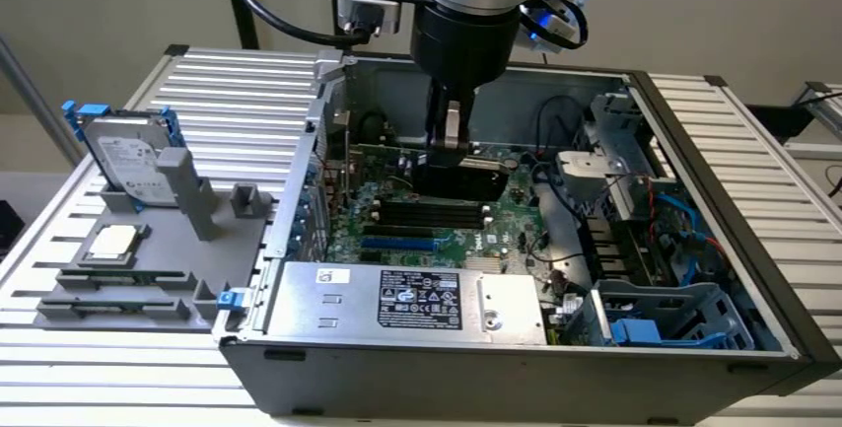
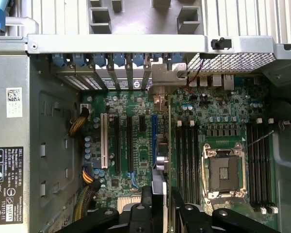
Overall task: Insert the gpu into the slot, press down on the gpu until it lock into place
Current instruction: 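Insert the gpu into the slot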
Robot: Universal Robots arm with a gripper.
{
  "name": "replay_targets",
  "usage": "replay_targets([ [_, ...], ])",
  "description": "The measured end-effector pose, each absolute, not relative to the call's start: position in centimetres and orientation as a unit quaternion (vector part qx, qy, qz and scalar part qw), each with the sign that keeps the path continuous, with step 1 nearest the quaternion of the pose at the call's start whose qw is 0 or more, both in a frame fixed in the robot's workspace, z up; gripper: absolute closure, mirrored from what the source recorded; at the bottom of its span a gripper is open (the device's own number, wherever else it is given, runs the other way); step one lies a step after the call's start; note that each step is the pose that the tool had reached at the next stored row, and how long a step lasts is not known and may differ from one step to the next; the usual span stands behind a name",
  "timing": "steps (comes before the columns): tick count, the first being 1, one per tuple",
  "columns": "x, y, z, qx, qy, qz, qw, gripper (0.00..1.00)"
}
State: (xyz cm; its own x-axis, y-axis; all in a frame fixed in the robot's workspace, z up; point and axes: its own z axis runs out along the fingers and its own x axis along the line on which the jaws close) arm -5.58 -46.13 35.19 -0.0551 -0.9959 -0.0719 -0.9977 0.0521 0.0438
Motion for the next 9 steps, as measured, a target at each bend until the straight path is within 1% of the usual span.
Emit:
replay_targets([
  [9,-5.57,-46.13,35.19,-0.687,0.725,0.041,0.011,0.74],
])
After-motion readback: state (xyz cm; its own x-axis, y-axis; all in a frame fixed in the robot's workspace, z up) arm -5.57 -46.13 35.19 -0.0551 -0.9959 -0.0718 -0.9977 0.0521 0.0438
